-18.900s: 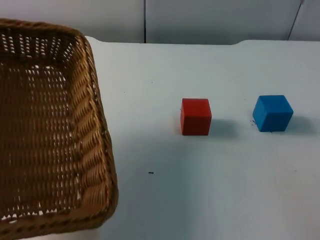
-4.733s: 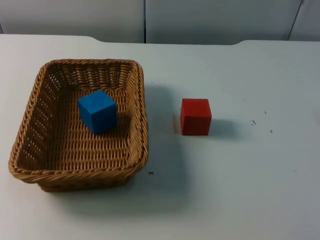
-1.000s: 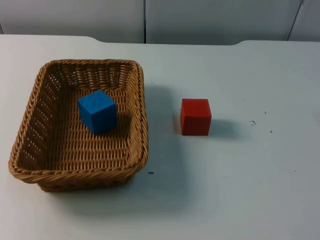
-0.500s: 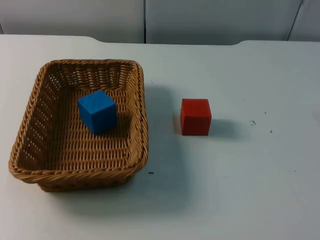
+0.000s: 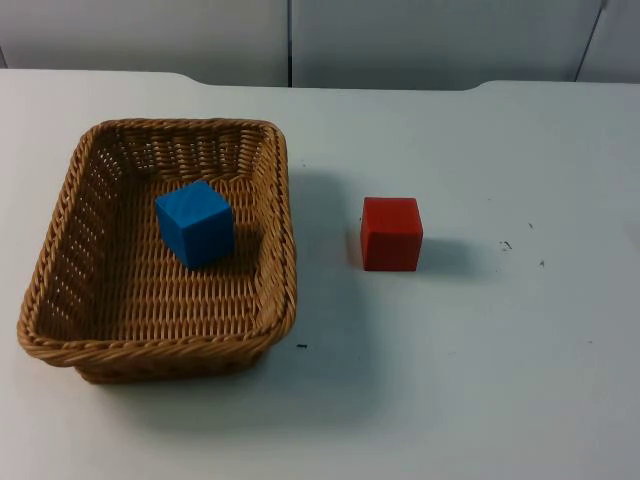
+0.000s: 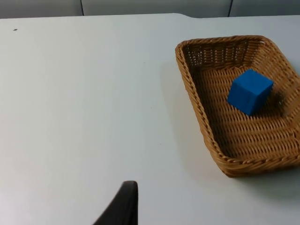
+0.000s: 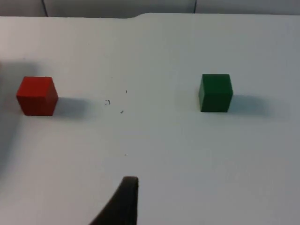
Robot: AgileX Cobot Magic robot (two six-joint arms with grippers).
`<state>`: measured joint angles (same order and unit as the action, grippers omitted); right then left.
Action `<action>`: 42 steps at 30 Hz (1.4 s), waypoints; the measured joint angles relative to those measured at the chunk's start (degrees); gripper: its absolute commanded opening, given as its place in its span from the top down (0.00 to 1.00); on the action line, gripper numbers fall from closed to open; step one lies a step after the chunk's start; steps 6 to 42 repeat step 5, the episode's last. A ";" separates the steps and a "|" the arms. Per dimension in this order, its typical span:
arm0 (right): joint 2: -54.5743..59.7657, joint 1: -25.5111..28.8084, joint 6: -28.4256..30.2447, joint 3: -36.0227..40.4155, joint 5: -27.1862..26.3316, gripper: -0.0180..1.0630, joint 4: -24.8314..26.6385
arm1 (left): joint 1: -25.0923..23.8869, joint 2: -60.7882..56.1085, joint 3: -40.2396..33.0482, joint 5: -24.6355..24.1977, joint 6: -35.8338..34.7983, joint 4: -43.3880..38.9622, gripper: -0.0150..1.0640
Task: Pick up the basket with the left hand and place the blue cube into the basket with the right hand.
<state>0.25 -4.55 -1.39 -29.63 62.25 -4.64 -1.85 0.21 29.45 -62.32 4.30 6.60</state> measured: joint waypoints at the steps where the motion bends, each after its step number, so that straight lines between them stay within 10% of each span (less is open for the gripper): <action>1: 0.00 0.48 0.00 0.00 0.00 0.01 0.00 | 0.00 0.00 0.00 0.00 0.00 -0.24 0.01; 42: 0.00 2.31 0.00 0.00 0.00 0.01 0.00 | 0.00 0.00 0.00 0.00 0.00 -0.45 0.01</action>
